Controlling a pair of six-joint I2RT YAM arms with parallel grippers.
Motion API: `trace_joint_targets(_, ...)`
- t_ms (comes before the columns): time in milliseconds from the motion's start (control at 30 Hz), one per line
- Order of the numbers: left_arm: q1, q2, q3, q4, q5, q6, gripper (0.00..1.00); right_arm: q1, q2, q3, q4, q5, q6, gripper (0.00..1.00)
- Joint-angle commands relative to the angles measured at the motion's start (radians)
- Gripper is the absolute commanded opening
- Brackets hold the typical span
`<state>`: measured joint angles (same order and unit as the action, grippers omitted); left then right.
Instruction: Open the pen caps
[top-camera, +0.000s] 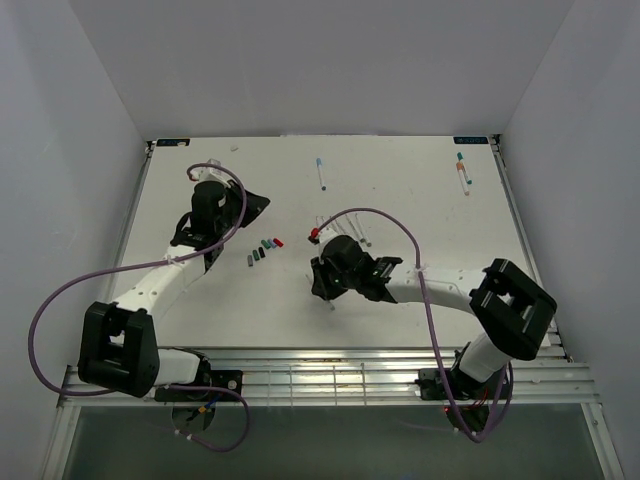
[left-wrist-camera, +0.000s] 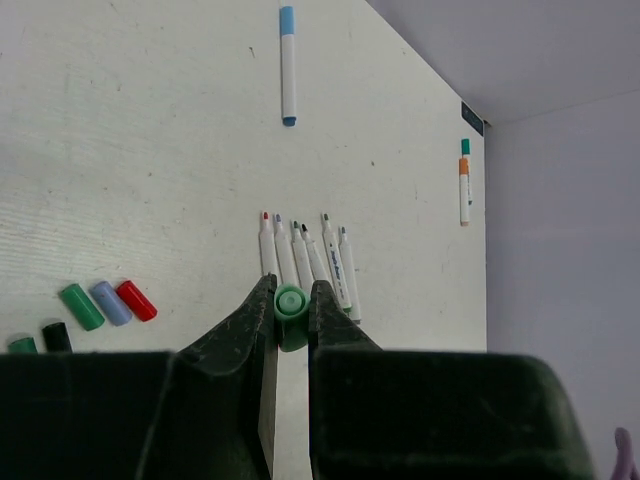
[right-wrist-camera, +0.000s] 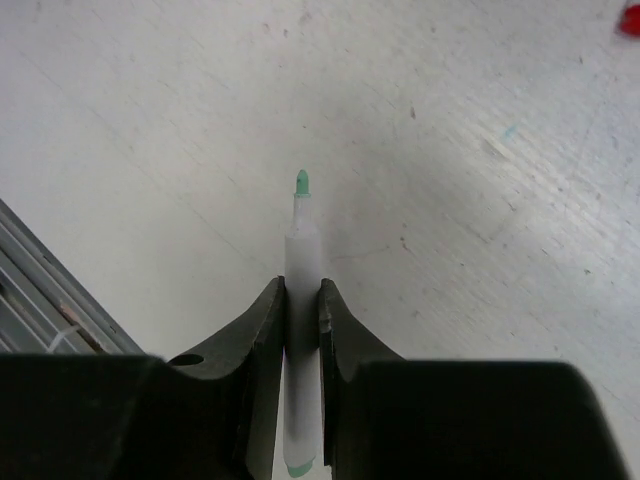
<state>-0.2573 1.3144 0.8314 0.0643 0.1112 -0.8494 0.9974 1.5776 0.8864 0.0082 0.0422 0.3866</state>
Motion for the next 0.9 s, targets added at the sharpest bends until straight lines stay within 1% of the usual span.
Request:
trace_joint_targets(0,0.0,-0.04,0.014,0.024,-0.028,0.019,0.0,-0.075,-0.067,-0.039,0.065,-0.131,-0.017,0.08)
trace_joint_targets(67,0.001,-0.035,0.04,-0.036,-0.059,0.053,0.0,-0.104,-0.082,-0.05,0.067,-0.157,-0.014,0.08)
trace_joint_targets(100,0.003,-0.032,0.063,-0.116,-0.077,0.085,0.0,-0.135,-0.09,-0.052,0.065,-0.172,-0.017,0.08)
trace_joint_targets(133,0.001,-0.033,0.066,-0.144,-0.094,0.098,0.0,-0.15,-0.109,-0.058,0.064,-0.177,-0.029,0.08)
trace_joint_targets(167,0.003,-0.038,0.061,-0.165,-0.141,0.107,0.0,-0.172,-0.122,-0.06,0.062,-0.18,-0.034,0.08)
trace_joint_targets(200,0.003,-0.046,0.045,-0.203,-0.156,0.115,0.0,-0.221,-0.136,-0.061,0.062,-0.197,-0.037,0.08)
trace_joint_targets(267,0.003,-0.056,0.011,-0.224,-0.183,0.113,0.0,-0.275,-0.162,-0.049,0.049,-0.217,-0.046,0.08)
trace_joint_targets(300,0.003,-0.064,-0.009,-0.241,-0.212,0.11,0.0,-0.331,-0.162,-0.035,0.035,-0.238,-0.051,0.08)
trace_joint_targets(333,0.004,-0.075,-0.047,-0.248,-0.225,0.098,0.0,-0.359,-0.148,-0.017,0.015,-0.246,-0.055,0.08)
trace_joint_targets(367,0.004,-0.076,-0.064,-0.251,-0.235,0.096,0.0,-0.388,-0.137,0.034,-0.049,-0.251,-0.07,0.08)
trace_joint_targets(400,0.004,-0.076,-0.08,-0.261,-0.251,0.096,0.0,-0.437,-0.13,0.055,-0.071,-0.254,-0.081,0.08)
trace_joint_targets(467,0.006,-0.073,-0.109,-0.271,-0.263,0.095,0.0,-0.473,-0.126,0.092,-0.103,-0.254,-0.103,0.08)
trace_joint_targets(600,0.015,-0.032,-0.118,-0.32,-0.274,0.082,0.0,-0.529,-0.134,0.17,-0.171,-0.186,-0.143,0.08)
trace_joint_targets(767,0.026,0.026,-0.115,-0.34,-0.294,0.05,0.0,-0.592,-0.082,0.215,-0.198,-0.2,-0.155,0.08)
trace_joint_targets(833,0.032,0.046,-0.118,-0.328,-0.283,0.049,0.0,-0.625,-0.044,0.215,-0.2,-0.214,-0.155,0.08)
trace_joint_targets(867,0.036,0.075,-0.121,-0.322,-0.254,0.049,0.0,-0.644,-0.033,0.212,-0.2,-0.217,-0.155,0.08)
